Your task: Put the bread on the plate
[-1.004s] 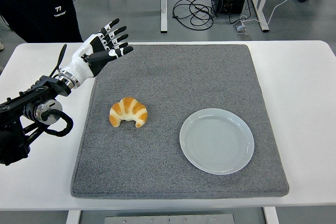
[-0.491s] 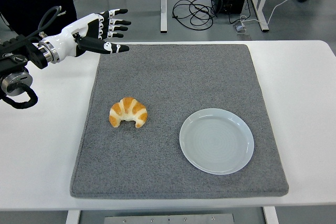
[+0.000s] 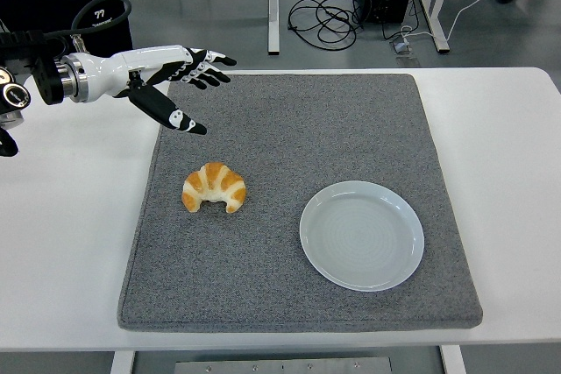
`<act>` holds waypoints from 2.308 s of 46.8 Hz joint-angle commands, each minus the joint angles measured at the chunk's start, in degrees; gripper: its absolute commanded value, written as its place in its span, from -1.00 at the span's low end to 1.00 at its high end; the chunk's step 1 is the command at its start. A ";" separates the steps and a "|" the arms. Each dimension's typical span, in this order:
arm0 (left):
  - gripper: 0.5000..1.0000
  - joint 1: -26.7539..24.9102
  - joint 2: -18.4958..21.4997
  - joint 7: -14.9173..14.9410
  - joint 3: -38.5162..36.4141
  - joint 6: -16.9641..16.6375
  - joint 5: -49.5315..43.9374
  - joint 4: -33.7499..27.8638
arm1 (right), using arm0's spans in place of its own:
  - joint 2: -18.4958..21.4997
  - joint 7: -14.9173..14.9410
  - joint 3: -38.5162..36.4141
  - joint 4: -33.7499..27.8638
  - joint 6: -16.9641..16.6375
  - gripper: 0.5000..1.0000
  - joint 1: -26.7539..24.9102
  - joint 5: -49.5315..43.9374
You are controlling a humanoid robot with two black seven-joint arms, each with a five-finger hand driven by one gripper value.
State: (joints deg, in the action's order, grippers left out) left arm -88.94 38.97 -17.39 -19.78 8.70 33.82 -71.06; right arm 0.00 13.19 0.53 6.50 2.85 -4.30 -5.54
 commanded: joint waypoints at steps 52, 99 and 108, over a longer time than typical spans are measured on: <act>0.51 17.22 -3.99 -1.15 3.61 -18.63 21.72 -1.63 | 0.00 -0.10 0.00 -0.09 0.05 1.00 0.08 0.00; -0.30 26.01 -12.25 -8.97 4.67 -25.93 21.11 11.81 | 0.00 -0.10 0.00 -0.09 0.05 1.00 -0.10 0.00; -1.00 26.27 -12.34 -9.50 4.67 -25.84 21.11 11.99 | 0.00 -0.01 0.00 -0.09 0.05 1.00 -0.10 0.00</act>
State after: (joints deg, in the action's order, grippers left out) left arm -62.60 26.63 -26.79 -15.07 -17.17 54.88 -59.06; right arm 0.00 13.15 0.53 6.41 2.90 -4.39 -5.54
